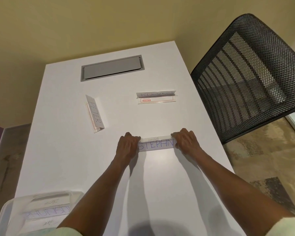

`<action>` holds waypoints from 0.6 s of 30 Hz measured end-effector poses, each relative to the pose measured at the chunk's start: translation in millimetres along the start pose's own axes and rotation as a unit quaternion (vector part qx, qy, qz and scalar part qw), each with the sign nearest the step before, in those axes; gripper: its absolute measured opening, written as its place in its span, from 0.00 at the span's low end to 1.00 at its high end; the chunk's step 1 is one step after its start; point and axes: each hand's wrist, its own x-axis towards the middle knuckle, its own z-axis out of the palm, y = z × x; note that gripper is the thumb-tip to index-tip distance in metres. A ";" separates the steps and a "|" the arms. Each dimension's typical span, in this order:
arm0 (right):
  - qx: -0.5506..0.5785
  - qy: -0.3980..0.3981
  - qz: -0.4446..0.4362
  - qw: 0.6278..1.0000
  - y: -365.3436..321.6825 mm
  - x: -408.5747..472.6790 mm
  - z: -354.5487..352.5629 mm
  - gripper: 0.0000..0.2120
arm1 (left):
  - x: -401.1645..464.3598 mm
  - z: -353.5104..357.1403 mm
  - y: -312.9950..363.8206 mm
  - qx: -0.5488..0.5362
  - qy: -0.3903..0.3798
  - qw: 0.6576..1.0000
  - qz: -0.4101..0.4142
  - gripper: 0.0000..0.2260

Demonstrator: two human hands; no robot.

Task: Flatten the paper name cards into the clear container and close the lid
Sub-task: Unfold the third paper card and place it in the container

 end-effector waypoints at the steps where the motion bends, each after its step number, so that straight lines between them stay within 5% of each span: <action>1: 0.004 -0.001 0.001 1.000 0.6 0.6 0.5 0.22 | 1.1 -0.7 0.8 0.000 0.009 1.000 0.003 0.16; 9: -0.024 -0.024 0.011 0.999 2.0 2.5 1.8 0.18 | 4.1 6.2 1.3 -0.012 0.037 0.999 -0.016 0.05; 18: -0.017 -0.030 0.040 0.999 -1.3 1.7 -7.0 0.15 | 5.0 -6.4 6.7 -0.062 0.016 0.996 -0.054 0.07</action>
